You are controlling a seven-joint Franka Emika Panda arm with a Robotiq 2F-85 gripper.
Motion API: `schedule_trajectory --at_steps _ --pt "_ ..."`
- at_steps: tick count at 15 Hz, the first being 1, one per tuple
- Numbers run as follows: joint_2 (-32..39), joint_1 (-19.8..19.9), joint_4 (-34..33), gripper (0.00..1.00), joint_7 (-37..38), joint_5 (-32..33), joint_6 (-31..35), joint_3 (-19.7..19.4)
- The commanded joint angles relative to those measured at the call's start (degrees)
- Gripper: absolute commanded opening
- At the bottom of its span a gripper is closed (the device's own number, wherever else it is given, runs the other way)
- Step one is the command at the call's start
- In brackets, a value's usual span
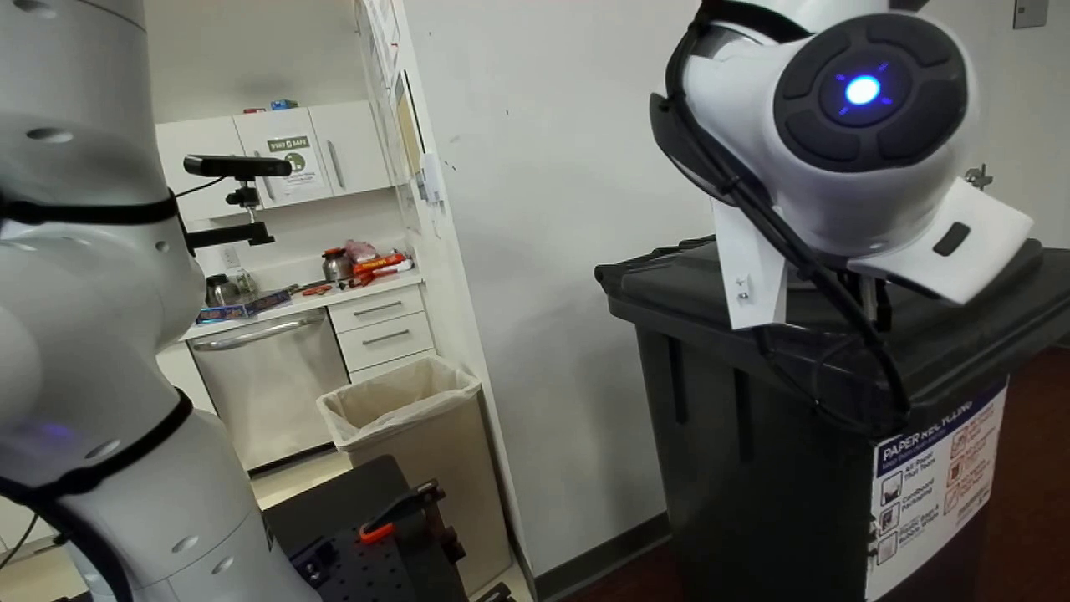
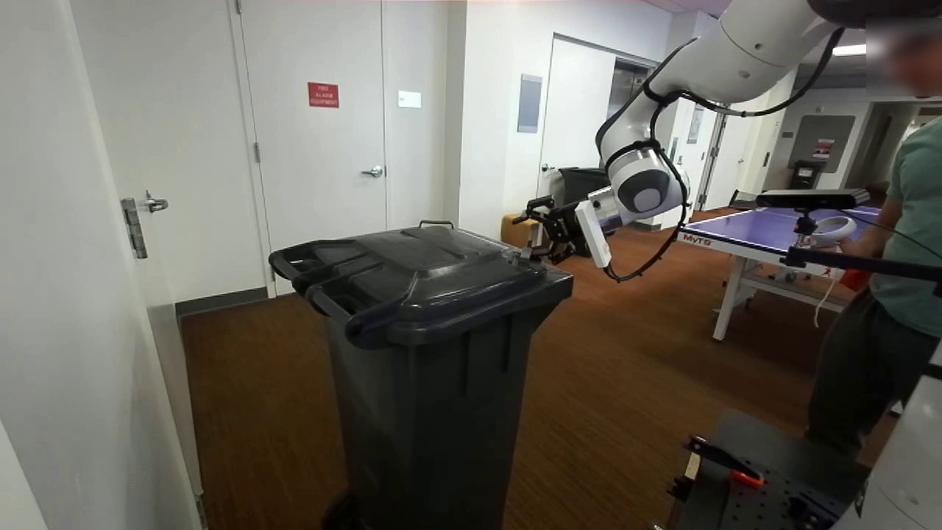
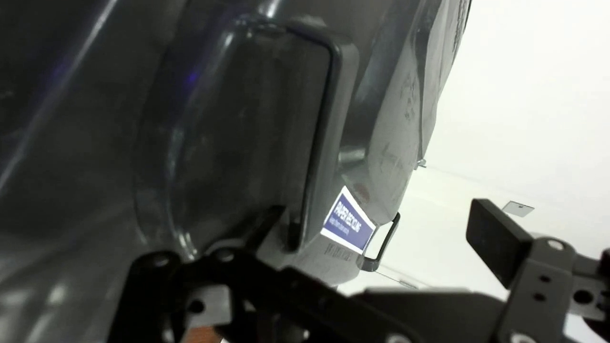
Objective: Open the bin
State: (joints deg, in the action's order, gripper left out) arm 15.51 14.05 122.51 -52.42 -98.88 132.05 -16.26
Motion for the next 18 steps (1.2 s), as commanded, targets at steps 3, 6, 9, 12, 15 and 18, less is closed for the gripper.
schedule_trajectory --at_steps 3,6,9,12,15,18 --pt "2.36 1.4 -3.13 1.0 2.95 1.21 -4.06 -0.07" --pt "1.68 2.08 -3.02 1.0 8.53 6.09 -6.83 -0.47" --pt "1.46 3.16 -4.44 1.0 15.22 10.07 -10.31 -0.62" --pt "2.28 4.12 -6.01 1.0 16.57 9.18 -12.75 -0.28" --pt "3.6 4.47 -6.08 1.0 14.2 7.75 -13.74 -0.03" --pt "5.36 4.48 -5.89 1.0 11.63 6.12 -14.32 0.31"
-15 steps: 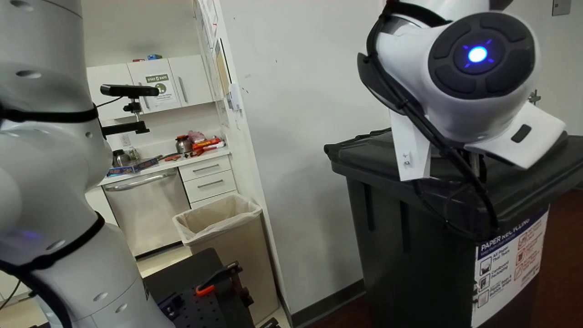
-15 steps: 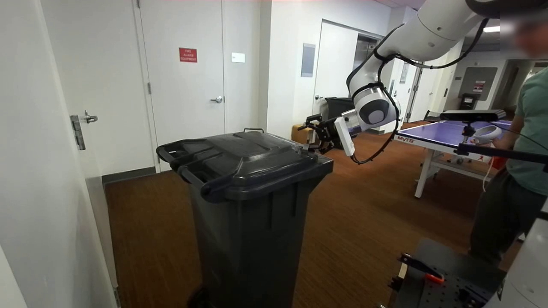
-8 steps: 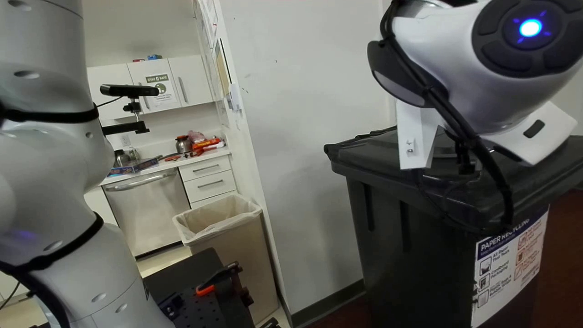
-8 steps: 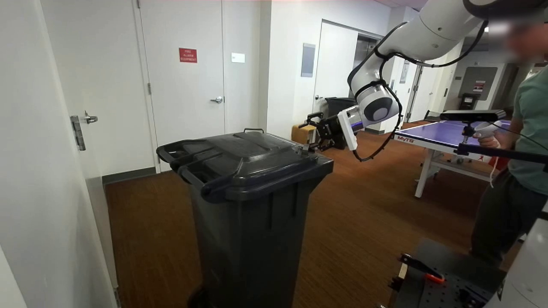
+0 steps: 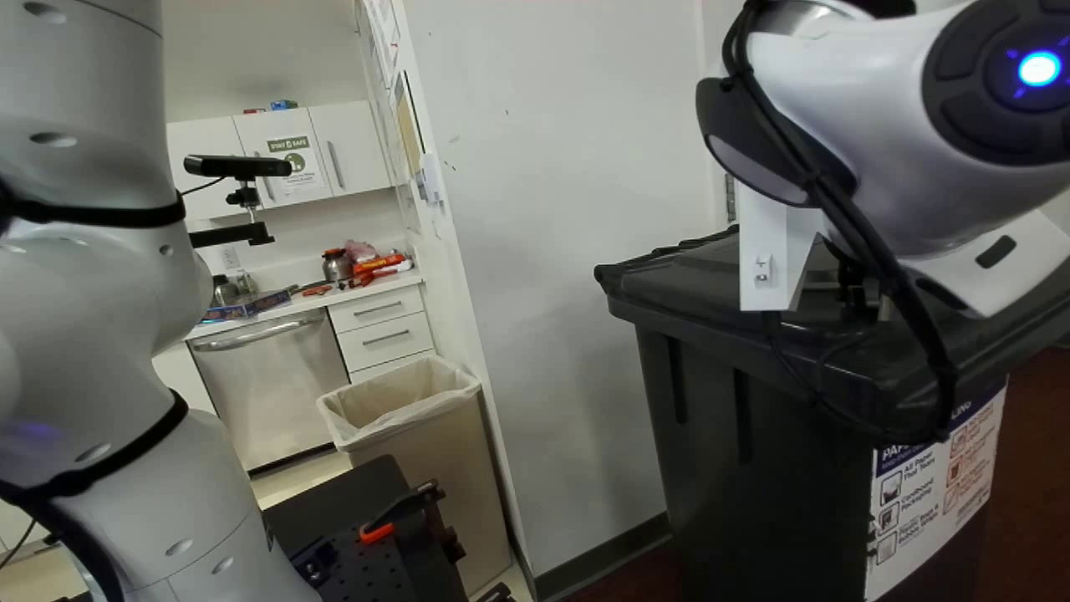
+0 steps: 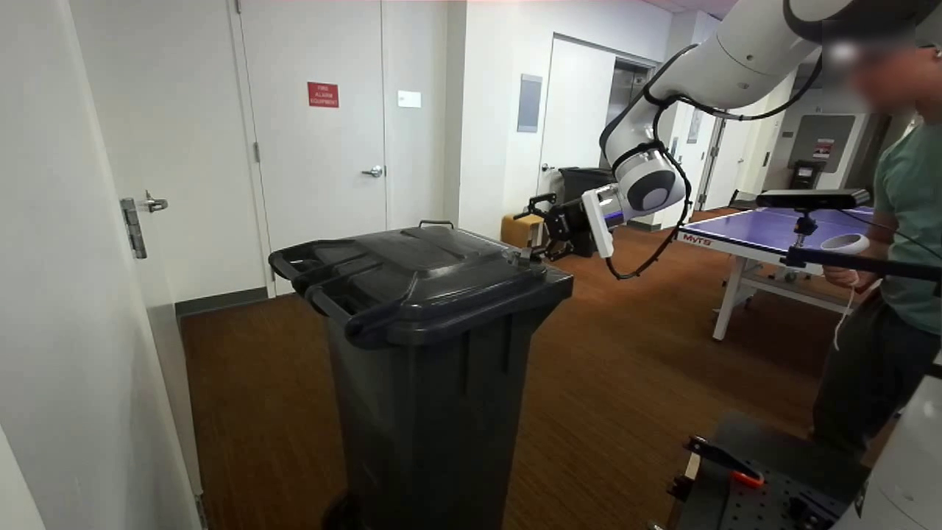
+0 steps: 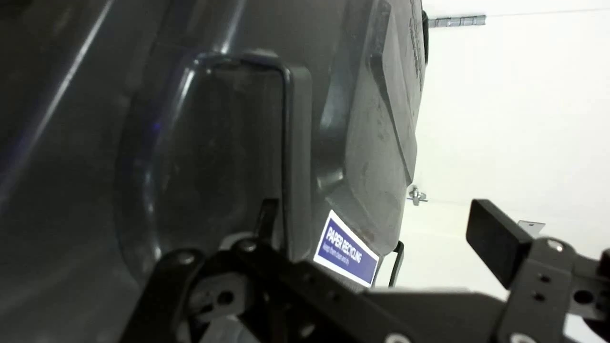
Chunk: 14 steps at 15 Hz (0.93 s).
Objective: Open the bin
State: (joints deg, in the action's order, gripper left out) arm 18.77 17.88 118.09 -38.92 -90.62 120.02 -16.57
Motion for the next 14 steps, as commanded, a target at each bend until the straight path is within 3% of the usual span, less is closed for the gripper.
schedule_trajectory --at_steps 1,4,6,14 --pt "2.7 0.68 -1.42 1.0 -2.96 -3.15 -2.62 0.76" --pt "2.46 0.58 1.64 1.0 -9.69 -8.64 -4.63 1.42" --pt "1.96 0.24 3.83 0.74 -13.94 -11.58 -6.91 1.4" --pt "-0.28 -0.69 9.34 0.12 -19.08 -14.74 -7.02 0.46"
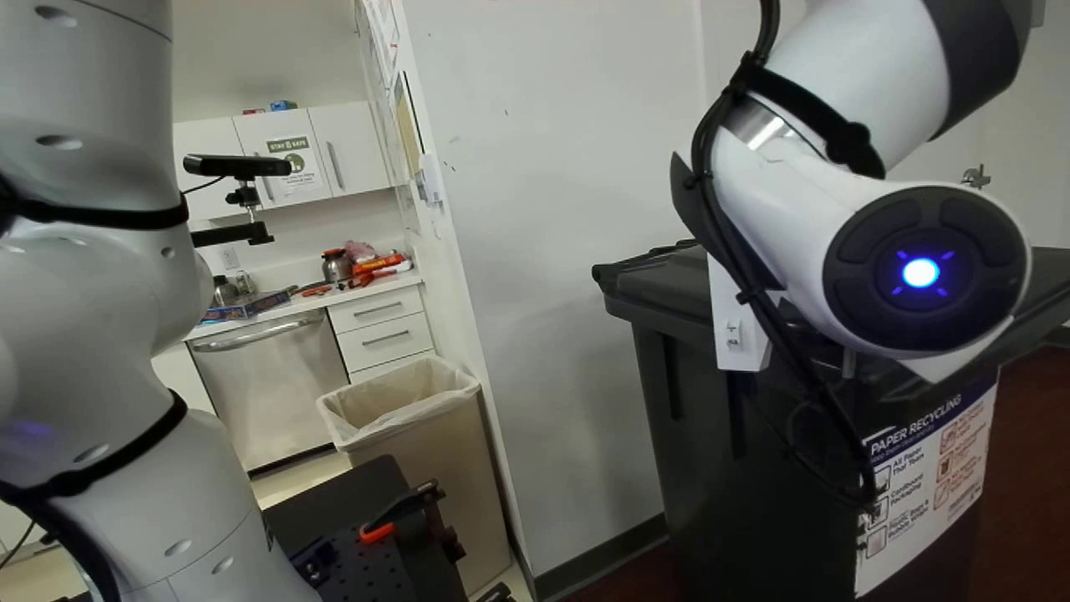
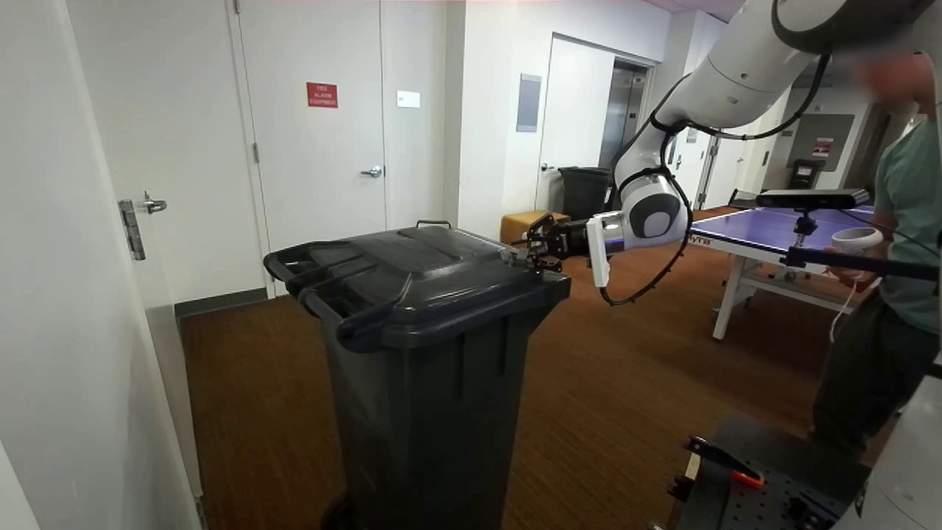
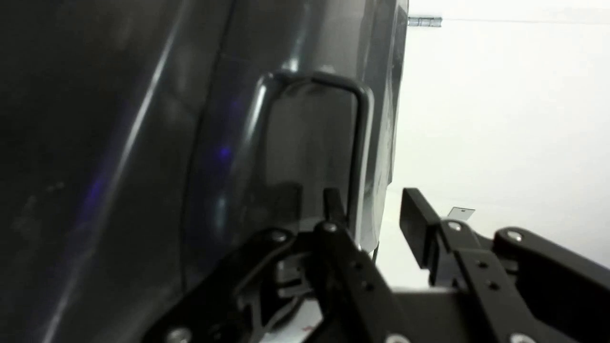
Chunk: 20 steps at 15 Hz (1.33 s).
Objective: Open the bin
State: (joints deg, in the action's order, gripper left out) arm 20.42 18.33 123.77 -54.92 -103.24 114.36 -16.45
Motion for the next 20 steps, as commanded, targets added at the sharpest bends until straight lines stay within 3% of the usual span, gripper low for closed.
schedule_trajectory --at_steps 1,3,7,20 --pt "-2.24 -1.25 4.15 0.06 -3.27 -2.38 -1.16 0.33" --pt "-3.42 -1.68 5.25 0.0 -3.53 -3.36 0.09 0.28" --pt "-6.48 -2.69 5.86 0.03 -2.17 -5.16 2.4 0.08" --pt "-22.24 -6.51 5.29 0.03 2.63 2.65 16.06 2.6"
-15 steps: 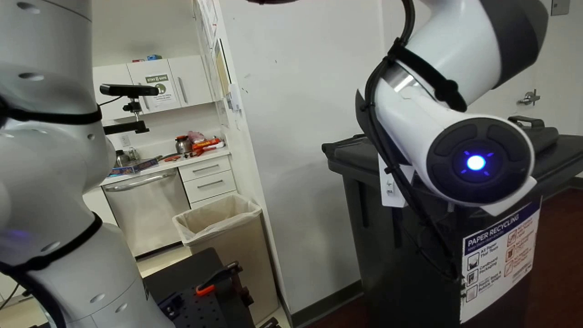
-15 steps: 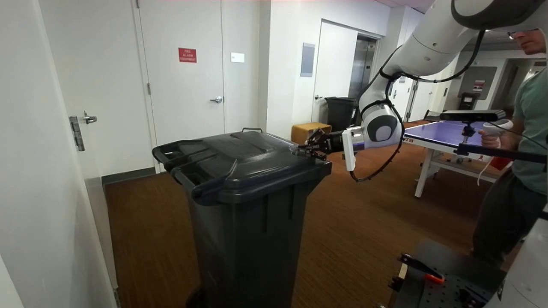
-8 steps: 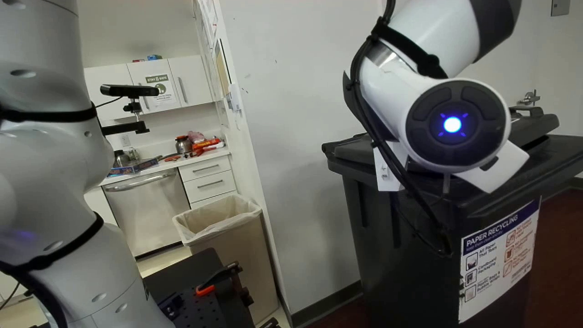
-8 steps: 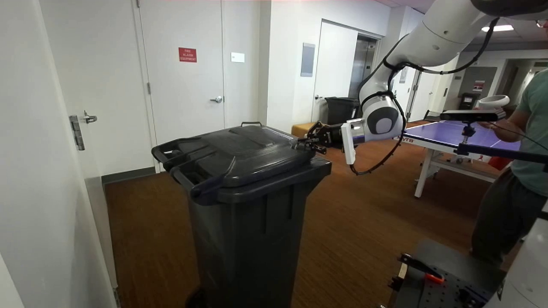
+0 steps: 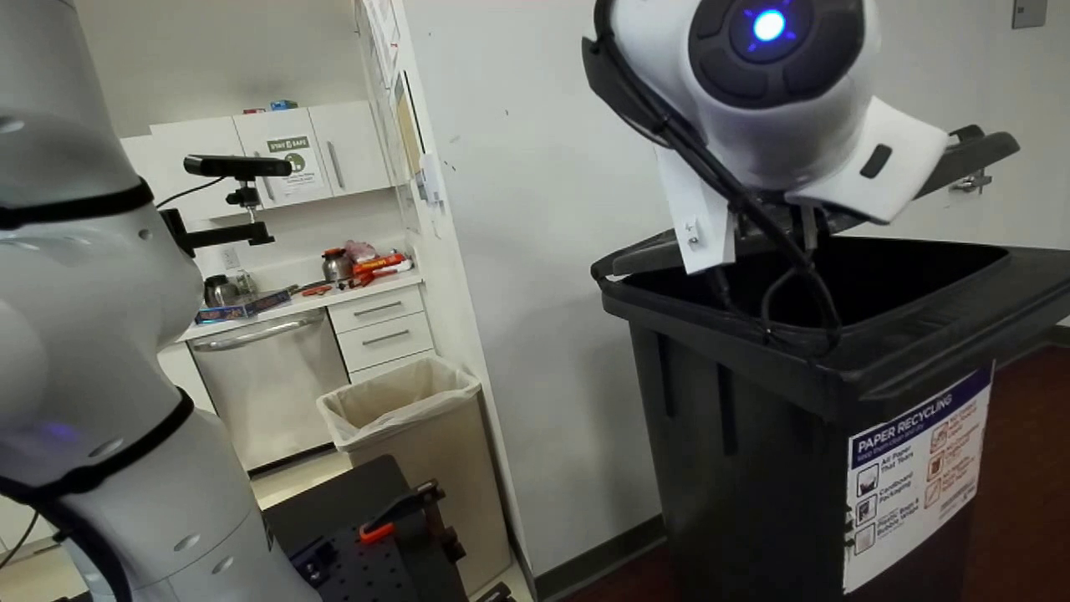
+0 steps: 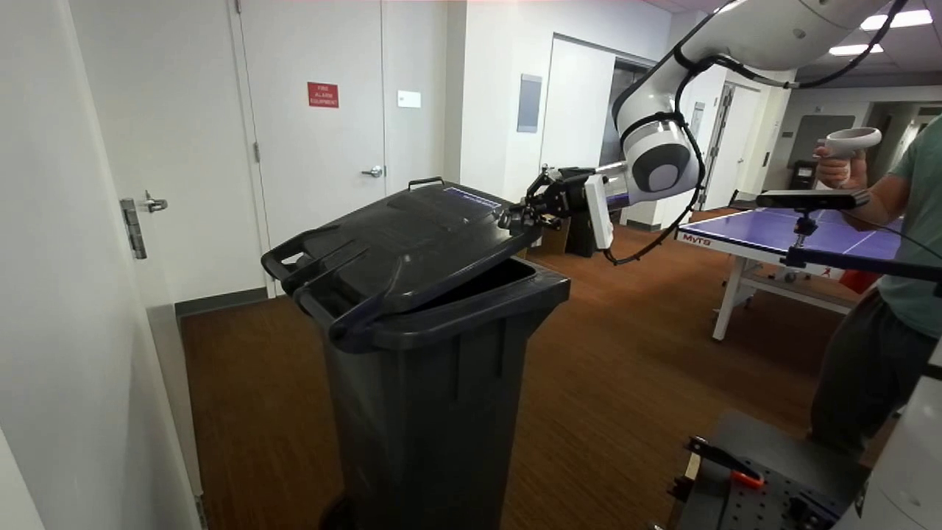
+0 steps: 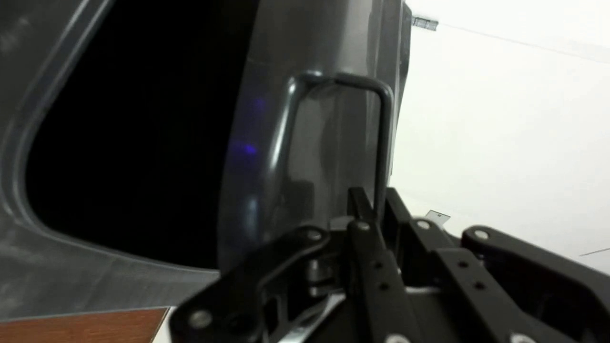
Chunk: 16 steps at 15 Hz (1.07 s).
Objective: Open the bin
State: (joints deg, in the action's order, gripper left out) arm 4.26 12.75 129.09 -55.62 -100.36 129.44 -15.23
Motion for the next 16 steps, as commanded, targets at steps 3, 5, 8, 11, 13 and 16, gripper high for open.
schedule_trajectory --at_steps 3,5,8,11,13,16 --pt "-9.23 -1.75 -0.49 0.03 4.29 1.19 4.22 3.0" --pt "-11.4 -2.27 -0.81 0.03 4.7 1.83 6.61 4.14" --pt "-14.51 -3.15 -1.31 0.03 5.09 2.57 10.39 6.14" --pt "-16.64 -4.16 -2.42 0.03 5.46 2.5 14.04 8.25" --pt "-17.48 -4.82 -3.39 0.03 5.73 2.66 17.12 9.92" --pt "-18.34 -5.5 -4.59 0.03 5.9 2.6 20.25 11.46"
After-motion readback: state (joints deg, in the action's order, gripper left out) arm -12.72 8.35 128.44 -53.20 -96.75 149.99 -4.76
